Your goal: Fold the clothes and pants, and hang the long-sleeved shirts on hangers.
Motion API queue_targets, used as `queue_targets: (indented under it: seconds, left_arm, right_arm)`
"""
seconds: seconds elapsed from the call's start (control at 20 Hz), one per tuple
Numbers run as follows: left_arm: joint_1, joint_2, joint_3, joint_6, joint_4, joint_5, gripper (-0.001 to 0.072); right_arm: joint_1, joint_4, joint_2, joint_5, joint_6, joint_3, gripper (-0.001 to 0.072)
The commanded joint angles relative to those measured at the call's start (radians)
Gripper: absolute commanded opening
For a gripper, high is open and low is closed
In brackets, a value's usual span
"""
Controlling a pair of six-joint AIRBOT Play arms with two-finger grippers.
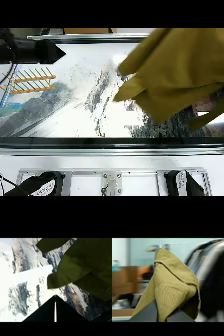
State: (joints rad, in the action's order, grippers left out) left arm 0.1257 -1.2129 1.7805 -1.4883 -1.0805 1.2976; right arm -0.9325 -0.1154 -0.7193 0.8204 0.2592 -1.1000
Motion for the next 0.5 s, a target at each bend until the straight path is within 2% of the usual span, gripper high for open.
queue_targets:
  seconds: [0.0, 0.15, 0.45]
  left_arm:
    - [0.028, 0.0, -0.055, 0.027, -0.001, -0.053, 0.0012]
    - [0.008, 0.0, -0.056, 0.042, 0.0, -0.053, 0.0012]
    - [-0.017, 0.0, -0.056, 0.042, 0.0, -0.045, 0.0012]
  right_arm:
    - [-0.11, 0.229, 0.021, -0.279, 0.068, -0.064, 0.0008]
    - [-0.144, 0.347, 0.027, -0.469, 0.075, -0.106, 0.0008]
    - [-0.155, 0.348, 0.006, -0.785, 0.074, -0.18, 0.0008]
